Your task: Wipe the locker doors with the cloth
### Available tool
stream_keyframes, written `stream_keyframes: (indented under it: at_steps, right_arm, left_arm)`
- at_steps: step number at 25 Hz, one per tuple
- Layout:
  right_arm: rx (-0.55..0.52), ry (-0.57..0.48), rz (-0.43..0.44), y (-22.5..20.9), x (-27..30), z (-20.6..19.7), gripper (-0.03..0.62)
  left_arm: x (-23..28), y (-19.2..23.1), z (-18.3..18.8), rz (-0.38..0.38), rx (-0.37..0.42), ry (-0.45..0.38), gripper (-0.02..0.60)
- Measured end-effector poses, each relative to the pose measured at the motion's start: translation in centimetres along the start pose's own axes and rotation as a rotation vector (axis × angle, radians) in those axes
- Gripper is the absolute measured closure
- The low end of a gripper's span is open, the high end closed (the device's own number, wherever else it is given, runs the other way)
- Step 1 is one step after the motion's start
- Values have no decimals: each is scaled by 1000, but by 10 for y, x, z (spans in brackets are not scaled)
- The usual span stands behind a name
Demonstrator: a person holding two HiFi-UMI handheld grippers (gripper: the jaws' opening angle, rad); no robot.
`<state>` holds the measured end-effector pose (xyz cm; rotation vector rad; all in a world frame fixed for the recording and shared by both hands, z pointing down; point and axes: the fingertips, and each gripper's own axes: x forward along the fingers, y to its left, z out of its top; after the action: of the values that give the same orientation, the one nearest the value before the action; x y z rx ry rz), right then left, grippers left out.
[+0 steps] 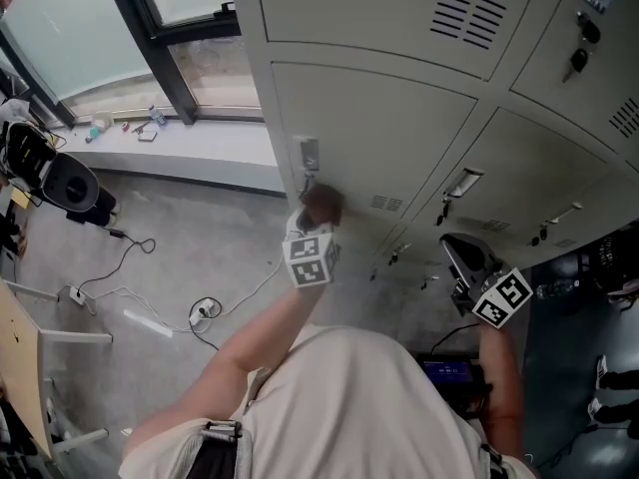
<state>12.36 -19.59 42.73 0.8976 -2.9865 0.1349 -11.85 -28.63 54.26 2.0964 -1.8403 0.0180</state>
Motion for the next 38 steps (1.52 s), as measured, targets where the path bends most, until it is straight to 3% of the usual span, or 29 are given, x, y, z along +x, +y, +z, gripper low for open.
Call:
stream_keyframes:
  at_steps: [3, 5, 9, 13, 16, 22, 25, 29, 35, 38]
  right_arm:
    - [-5, 4, -5, -2, 0, 1, 576]
    - [-4, 6, -12, -4, -2, 2, 576]
    - [7, 2, -32, -9, -7, 0, 576]
    - [-1, 4, -26, -6, -4, 0, 576]
    - [-3, 2, -35, -7, -7, 1, 576]
    - [-3, 14, -67, -4, -19, -1, 576]
    - [-4, 21, -87, -4, -25, -1, 576]
    - [-6, 12, -119, -4, -35, 2, 576]
    - [-2, 12, -171, -4, -57, -1, 576]
    - [-8, 8, -196, -9, -69, 3, 576]
  left_arm:
    - [-10, 39, -18, 79, -3, 30, 509]
    - [-18, 65, -9, 119, 28, 0, 509]
    - [-24, 63, 54, -4, 141, -136, 509]
    - [-43, 43, 131, -49, 266, -326, 509]
    - [-38, 40, 134, -44, 301, -326, 509]
    - [-7, 78, 30, 66, 200, -64, 509]
    - [-1, 80, -1, 104, 106, -12, 509]
    - [0, 51, -9, 88, -45, -39, 509]
    - [-3, -27, 19, -46, -103, -129, 509]
    - [-3, -71, 36, -148, -67, -168, 509]
